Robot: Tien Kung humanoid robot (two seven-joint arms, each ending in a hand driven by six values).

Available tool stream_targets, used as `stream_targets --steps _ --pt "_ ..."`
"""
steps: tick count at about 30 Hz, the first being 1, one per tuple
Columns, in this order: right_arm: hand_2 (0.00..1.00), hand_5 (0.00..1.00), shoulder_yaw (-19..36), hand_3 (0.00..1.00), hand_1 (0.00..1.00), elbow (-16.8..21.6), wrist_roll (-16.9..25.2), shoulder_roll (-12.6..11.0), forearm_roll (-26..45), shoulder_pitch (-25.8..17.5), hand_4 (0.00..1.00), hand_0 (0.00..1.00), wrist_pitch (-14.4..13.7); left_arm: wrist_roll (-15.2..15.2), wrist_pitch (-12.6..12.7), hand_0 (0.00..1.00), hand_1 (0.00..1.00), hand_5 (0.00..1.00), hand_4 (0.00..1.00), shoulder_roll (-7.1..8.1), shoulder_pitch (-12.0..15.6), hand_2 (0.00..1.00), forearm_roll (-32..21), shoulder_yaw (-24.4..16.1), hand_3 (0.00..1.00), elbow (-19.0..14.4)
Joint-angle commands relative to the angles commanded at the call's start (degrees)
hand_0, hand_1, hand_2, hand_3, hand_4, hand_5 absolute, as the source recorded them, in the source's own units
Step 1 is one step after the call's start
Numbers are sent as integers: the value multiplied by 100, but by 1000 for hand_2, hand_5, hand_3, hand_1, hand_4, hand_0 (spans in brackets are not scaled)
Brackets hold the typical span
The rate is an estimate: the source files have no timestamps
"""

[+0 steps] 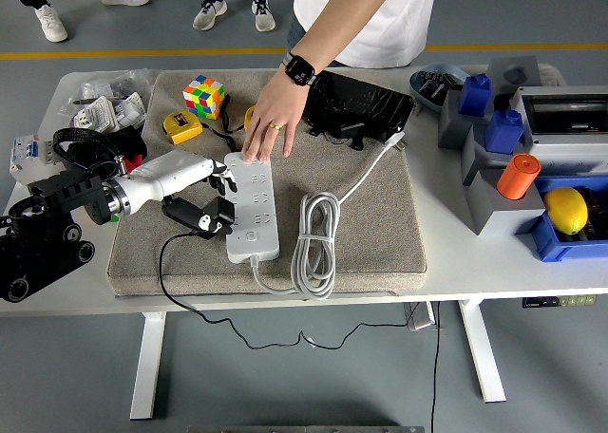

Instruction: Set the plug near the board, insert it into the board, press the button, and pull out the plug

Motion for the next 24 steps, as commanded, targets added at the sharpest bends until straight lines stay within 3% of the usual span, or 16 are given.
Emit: stream_targets --steps 5,10,13,14,17,24 --pt "710 602 4 599 711 0 1 5 -2 -5 998 708 -1 6 26 592 650 546 998 13 39 668 9 -104 707 -26" --pt "710 601 14 598 711 -3 6 7 1 -6 998 707 -4 -37 87 618 661 593 998 123 253 681 -145 -646 716 -251" --pt "710 601 23 598 711 -4 6 15 -2 -12 998 707 -5 -99 131 618 661 593 998 250 544 681 -268 -1211 716 -605" --pt "709 600 26 599 711 -5 7 17 -1 -14 998 708 -6 -115 143 641 680 715 998 278 625 691 -299 -1381 721 -710" --pt "709 600 35 599 711 3 8 18 -12 -24 998 708 -5 -158 197 641 680 715 998 385 942 691 -304 -1903 721 -1073" --pt "709 599 37 598 711 1 28 7 -7 -41 998 707 -15 -77 267 638 682 742 998 646 1609 690 -161 -2444 712 -1468"
